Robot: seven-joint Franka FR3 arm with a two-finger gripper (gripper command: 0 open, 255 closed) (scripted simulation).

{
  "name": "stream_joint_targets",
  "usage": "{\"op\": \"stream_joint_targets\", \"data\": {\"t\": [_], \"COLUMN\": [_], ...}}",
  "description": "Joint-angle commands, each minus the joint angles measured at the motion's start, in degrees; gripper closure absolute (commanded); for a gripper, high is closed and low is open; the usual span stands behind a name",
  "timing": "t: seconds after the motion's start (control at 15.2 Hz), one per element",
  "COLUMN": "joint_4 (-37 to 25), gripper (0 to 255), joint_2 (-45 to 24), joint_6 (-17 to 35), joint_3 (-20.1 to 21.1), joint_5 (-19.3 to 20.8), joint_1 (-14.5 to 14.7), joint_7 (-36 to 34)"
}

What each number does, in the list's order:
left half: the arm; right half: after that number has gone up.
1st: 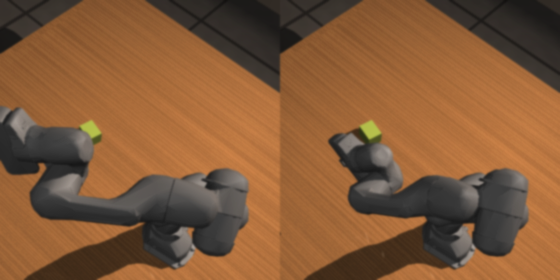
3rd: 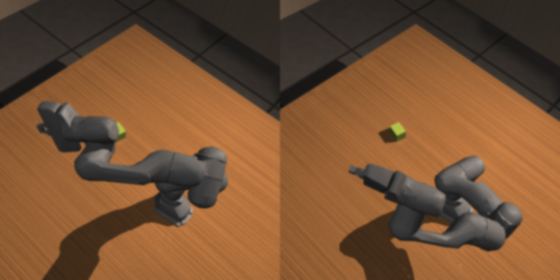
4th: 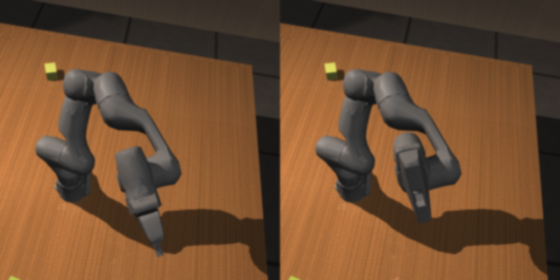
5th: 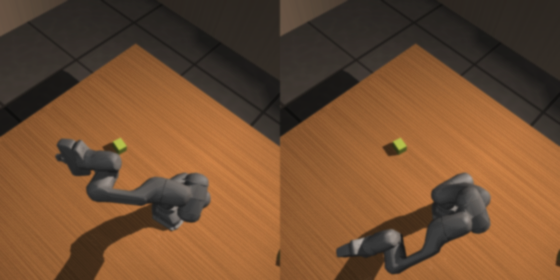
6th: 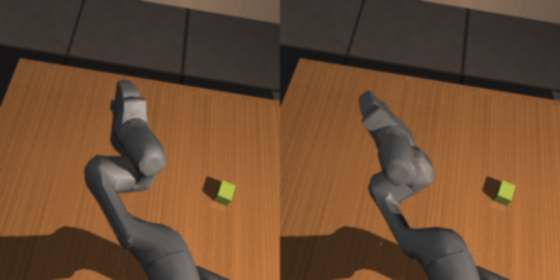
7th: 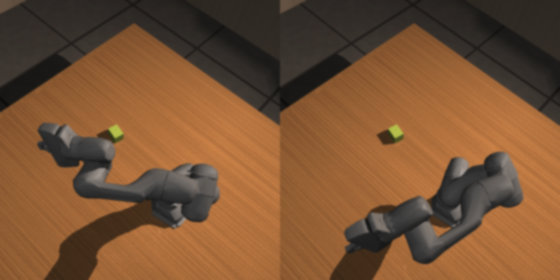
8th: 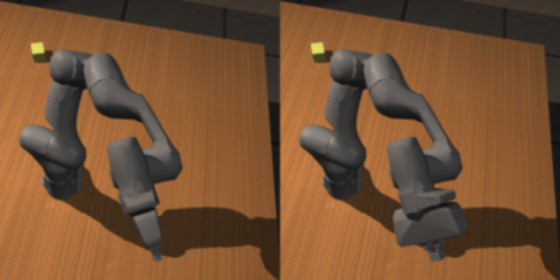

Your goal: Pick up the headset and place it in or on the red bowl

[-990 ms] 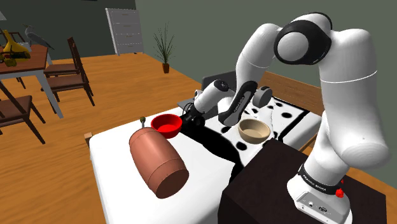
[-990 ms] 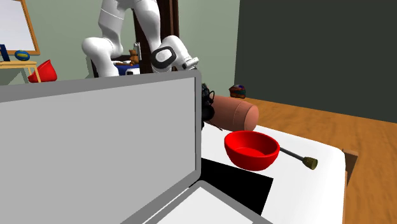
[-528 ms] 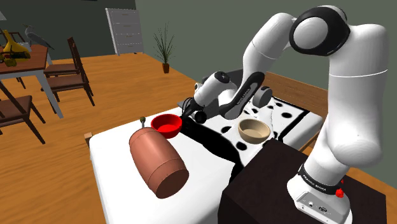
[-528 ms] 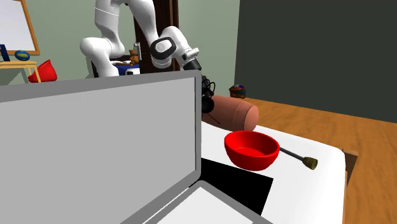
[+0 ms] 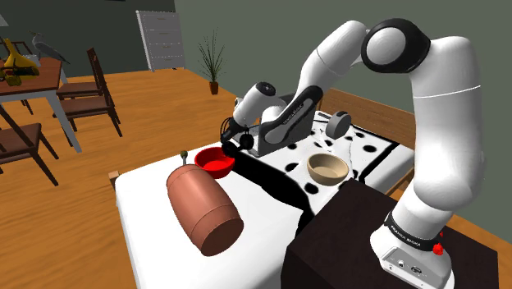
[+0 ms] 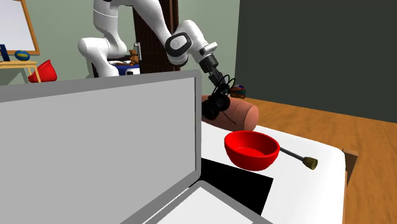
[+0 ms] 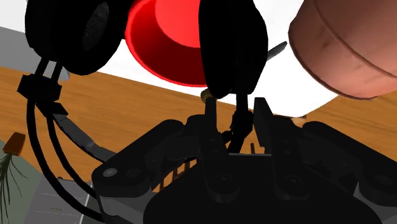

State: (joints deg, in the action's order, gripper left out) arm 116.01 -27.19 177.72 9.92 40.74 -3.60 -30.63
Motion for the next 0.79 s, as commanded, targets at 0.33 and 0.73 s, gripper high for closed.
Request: {"op": "stream_joint_targets", "data": {"t": [0.33,0.73], "joint_4": [-21.23,-21.80], "gripper": [255,255], "joint_2": [-11.86,-14.81], "joint_6": [-11.80,-8.91], "joint_3": [7.59,4.81], "joint_5": [-5.93,-4.25], "joint_1": [-2.60,-0.66], "joint_7": [8.49,6.48]}}
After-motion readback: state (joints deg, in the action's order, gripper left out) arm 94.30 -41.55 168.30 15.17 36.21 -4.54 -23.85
